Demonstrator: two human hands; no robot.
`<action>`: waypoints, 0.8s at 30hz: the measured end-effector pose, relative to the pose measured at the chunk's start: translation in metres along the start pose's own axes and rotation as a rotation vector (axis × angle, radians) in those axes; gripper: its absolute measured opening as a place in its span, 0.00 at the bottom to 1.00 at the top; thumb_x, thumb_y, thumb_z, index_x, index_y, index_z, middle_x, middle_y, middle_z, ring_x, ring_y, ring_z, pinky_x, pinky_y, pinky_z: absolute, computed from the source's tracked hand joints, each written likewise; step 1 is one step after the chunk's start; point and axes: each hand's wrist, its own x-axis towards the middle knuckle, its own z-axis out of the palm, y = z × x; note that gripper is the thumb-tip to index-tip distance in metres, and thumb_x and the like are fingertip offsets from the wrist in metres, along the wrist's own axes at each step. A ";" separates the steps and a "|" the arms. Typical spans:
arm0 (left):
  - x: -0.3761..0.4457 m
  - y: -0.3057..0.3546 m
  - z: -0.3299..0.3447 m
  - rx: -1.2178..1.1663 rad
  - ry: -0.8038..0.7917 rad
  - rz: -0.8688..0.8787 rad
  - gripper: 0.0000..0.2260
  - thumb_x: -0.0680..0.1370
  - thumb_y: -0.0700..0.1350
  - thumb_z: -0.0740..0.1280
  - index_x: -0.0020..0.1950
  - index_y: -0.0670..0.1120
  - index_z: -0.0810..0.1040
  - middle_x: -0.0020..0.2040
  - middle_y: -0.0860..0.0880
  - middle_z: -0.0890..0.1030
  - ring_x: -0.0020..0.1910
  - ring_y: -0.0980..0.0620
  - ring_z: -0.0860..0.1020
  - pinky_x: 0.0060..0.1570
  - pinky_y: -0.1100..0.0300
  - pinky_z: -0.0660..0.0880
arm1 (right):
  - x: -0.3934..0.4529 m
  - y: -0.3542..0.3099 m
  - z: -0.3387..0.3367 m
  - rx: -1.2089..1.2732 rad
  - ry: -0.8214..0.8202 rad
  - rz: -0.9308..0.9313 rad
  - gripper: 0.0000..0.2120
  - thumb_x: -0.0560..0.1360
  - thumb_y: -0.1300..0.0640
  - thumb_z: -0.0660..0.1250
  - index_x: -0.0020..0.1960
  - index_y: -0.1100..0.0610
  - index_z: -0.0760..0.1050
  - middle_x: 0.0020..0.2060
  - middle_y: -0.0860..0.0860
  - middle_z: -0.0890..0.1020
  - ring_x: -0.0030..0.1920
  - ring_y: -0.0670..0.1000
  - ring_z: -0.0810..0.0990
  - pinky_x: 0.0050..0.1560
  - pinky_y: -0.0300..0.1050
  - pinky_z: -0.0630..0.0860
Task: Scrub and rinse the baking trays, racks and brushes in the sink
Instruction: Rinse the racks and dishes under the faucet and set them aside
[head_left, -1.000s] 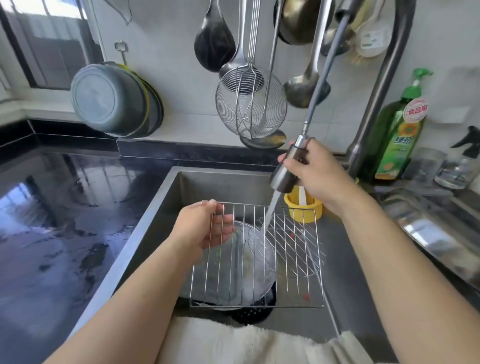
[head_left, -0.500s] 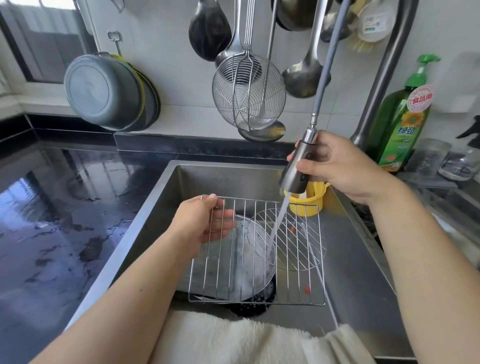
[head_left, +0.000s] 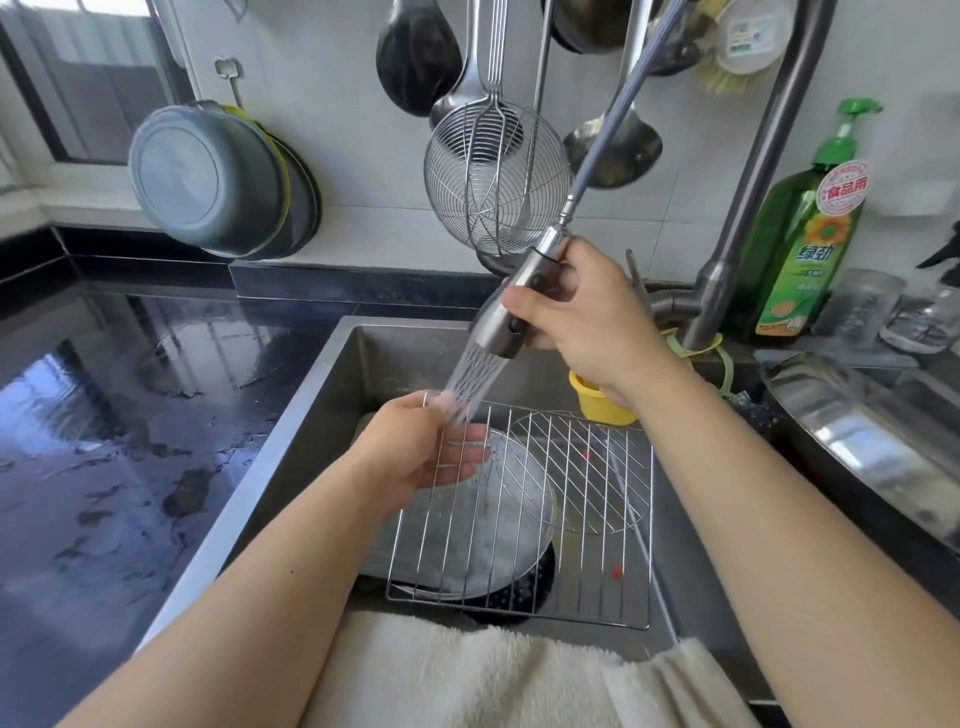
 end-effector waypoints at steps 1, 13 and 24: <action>0.000 0.000 0.000 0.011 -0.006 0.002 0.10 0.87 0.48 0.60 0.58 0.46 0.79 0.51 0.41 0.88 0.46 0.43 0.88 0.39 0.53 0.83 | 0.000 -0.002 0.001 -0.012 0.001 0.002 0.12 0.72 0.57 0.76 0.50 0.49 0.74 0.49 0.53 0.86 0.53 0.58 0.85 0.49 0.66 0.83; 0.004 -0.002 -0.002 0.100 -0.014 0.114 0.12 0.87 0.50 0.60 0.53 0.47 0.81 0.51 0.43 0.88 0.51 0.43 0.87 0.57 0.48 0.81 | 0.007 0.001 -0.053 -0.454 0.054 0.200 0.20 0.64 0.47 0.80 0.50 0.46 0.74 0.49 0.51 0.82 0.51 0.59 0.83 0.53 0.62 0.82; 0.009 -0.002 -0.006 0.086 0.031 0.177 0.10 0.85 0.48 0.65 0.58 0.44 0.83 0.49 0.44 0.88 0.48 0.43 0.88 0.53 0.48 0.82 | 0.001 -0.015 -0.091 -0.482 -0.047 0.359 0.17 0.73 0.63 0.76 0.58 0.52 0.76 0.54 0.55 0.83 0.52 0.58 0.83 0.51 0.59 0.84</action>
